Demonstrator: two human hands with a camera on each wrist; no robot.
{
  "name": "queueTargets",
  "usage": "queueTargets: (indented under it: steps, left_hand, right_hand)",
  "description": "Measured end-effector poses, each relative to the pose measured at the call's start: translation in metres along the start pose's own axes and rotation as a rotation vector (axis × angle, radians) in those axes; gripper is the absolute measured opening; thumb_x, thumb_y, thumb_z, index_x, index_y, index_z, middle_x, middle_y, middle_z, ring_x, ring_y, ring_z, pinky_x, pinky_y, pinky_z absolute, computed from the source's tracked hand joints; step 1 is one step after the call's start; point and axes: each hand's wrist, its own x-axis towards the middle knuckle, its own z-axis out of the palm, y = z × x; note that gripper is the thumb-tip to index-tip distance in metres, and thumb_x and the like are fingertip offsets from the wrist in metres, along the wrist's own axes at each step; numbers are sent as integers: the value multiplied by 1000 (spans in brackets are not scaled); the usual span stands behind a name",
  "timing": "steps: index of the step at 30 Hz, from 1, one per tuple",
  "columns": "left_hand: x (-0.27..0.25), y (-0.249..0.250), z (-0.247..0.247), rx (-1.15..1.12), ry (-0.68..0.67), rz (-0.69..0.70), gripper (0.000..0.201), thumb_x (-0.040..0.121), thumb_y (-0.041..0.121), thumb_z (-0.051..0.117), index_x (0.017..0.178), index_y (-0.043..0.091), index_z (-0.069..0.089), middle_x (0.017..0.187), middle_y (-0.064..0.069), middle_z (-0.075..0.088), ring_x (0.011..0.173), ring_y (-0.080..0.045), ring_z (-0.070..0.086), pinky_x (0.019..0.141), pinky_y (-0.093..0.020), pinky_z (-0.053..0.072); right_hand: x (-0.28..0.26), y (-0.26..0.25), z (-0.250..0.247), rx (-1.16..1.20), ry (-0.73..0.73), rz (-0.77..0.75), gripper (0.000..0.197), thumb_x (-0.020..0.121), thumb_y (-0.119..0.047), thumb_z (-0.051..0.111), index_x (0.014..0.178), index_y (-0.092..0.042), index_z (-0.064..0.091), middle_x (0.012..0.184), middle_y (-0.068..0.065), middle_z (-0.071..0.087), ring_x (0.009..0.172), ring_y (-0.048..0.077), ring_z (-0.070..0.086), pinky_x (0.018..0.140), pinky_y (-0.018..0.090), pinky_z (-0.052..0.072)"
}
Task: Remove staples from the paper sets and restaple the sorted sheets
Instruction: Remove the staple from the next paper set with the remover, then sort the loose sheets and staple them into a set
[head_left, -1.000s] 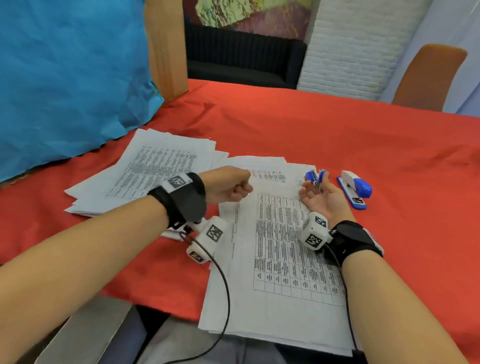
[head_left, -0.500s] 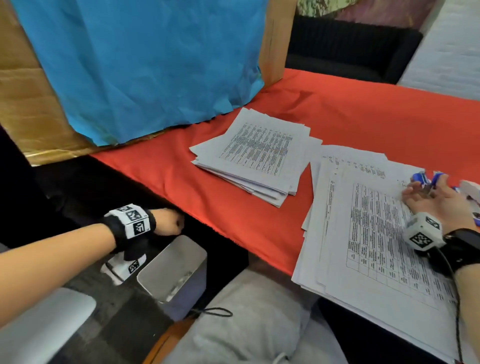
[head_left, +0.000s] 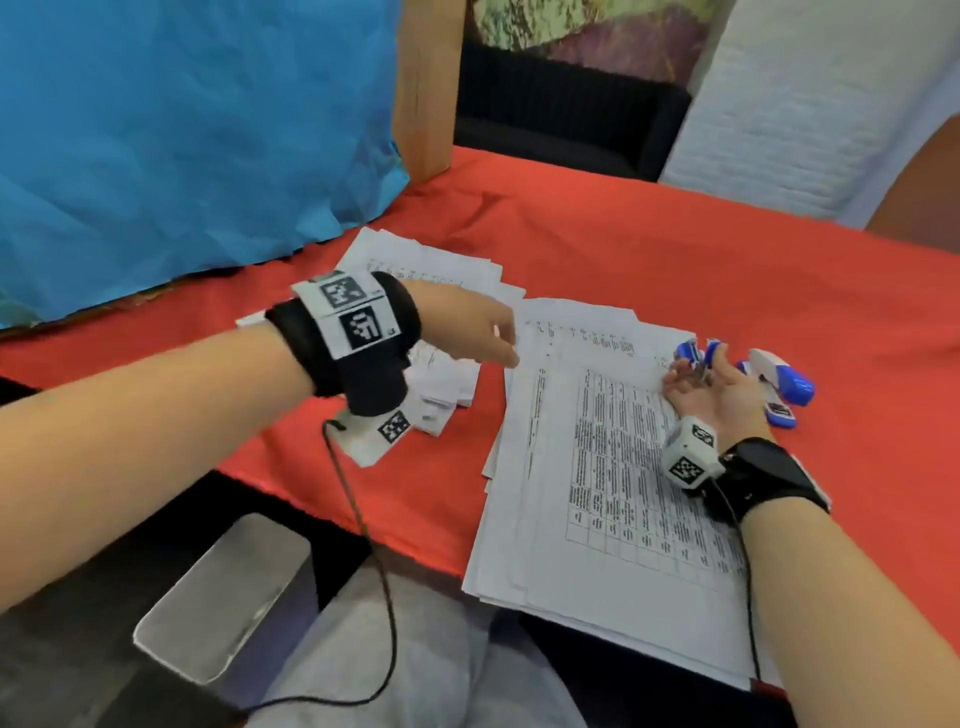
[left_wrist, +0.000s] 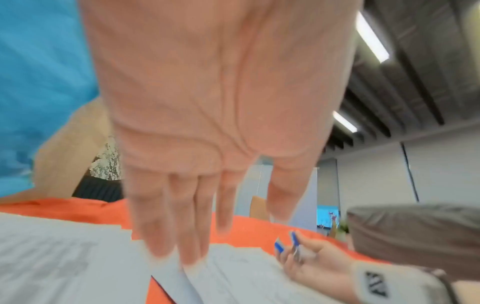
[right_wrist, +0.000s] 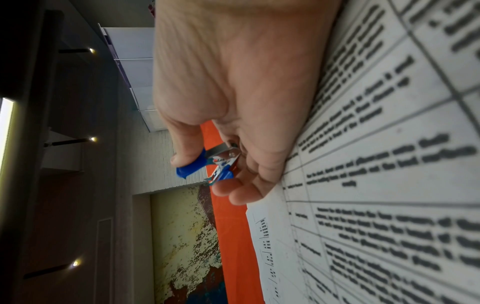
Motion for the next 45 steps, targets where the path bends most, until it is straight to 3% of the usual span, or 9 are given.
queueTargets:
  steps: [3, 9, 13, 15, 20, 23, 30, 36, 45]
  left_hand:
    - [76, 34, 10, 41, 97, 44, 67, 91, 53, 49, 145, 17, 30, 143, -4, 44, 127, -23, 46, 105, -34, 37]
    - [159, 48, 28, 166, 118, -89, 79, 84, 67, 46, 128, 1, 48, 131, -17, 54, 115, -31, 54, 89, -33, 41]
    - [161, 29, 12, -377, -88, -140, 78, 66, 70, 67, 115, 8, 62, 125, -16, 62, 111, -34, 58, 89, -37, 46]
    - [154, 13, 15, -782, -217, -171, 88, 45, 53, 88, 118, 11, 63, 125, -17, 62, 119, -37, 55, 92, -39, 43]
    - [128, 12, 54, -1060, -227, -198, 33, 80, -3, 58, 113, -6, 60, 109, -24, 68, 97, -37, 66, 91, -49, 51]
    - [124, 12, 61, -951, -82, -196, 24, 86, -5, 59, 111, -6, 59, 101, -24, 70, 91, -38, 68, 79, -49, 56]
    - [125, 3, 19, -1137, 197, -63, 13, 86, 0, 61, 99, 2, 63, 79, -12, 75, 67, -26, 73, 54, -36, 59]
    - [146, 14, 21, -1227, 226, 2, 25, 83, 1, 64, 108, 2, 64, 99, -18, 72, 86, -33, 71, 75, -45, 56]
    - [175, 19, 51, -1004, 305, -113, 44, 79, -2, 68, 120, 3, 54, 115, -17, 64, 99, -33, 62, 92, -47, 49]
  right_hand:
    - [4, -3, -4, -11, -34, -6, 77, 32, -24, 95, 96, -4, 56, 80, 9, 60, 72, 17, 58, 70, 32, 49]
    - [12, -2, -3, -4, 4, 13, 27, 88, -30, 63, 96, -5, 55, 90, 7, 55, 74, 16, 54, 70, 28, 47]
    - [17, -3, -1, -14, 10, 2, 25, 93, -30, 59, 93, -6, 56, 90, 8, 55, 73, 16, 54, 68, 29, 47]
    - [18, -4, -2, -19, 9, -5, 25, 93, -30, 59, 99, -6, 55, 90, 7, 56, 73, 16, 54, 68, 29, 47]
    - [19, 1, 1, -148, 33, -54, 24, 93, -25, 59, 101, -3, 56, 85, 7, 57, 71, 16, 55, 69, 27, 49]
    - [9, -10, 5, -403, 44, -44, 19, 95, -23, 58, 97, -4, 56, 79, 7, 55, 67, 16, 54, 64, 27, 49]
    - [-33, -97, -9, -2154, 49, 77, 33, 92, -41, 54, 81, -11, 60, 83, 2, 55, 88, 23, 56, 64, 28, 38]
    - [-19, -145, 2, -2009, 465, -367, 42, 87, -44, 61, 86, -2, 60, 83, 10, 57, 82, 29, 57, 66, 32, 43]
    - [29, -127, 1, -2146, 334, 14, 43, 100, -34, 40, 117, 1, 59, 123, 22, 60, 109, 34, 57, 76, 32, 42]
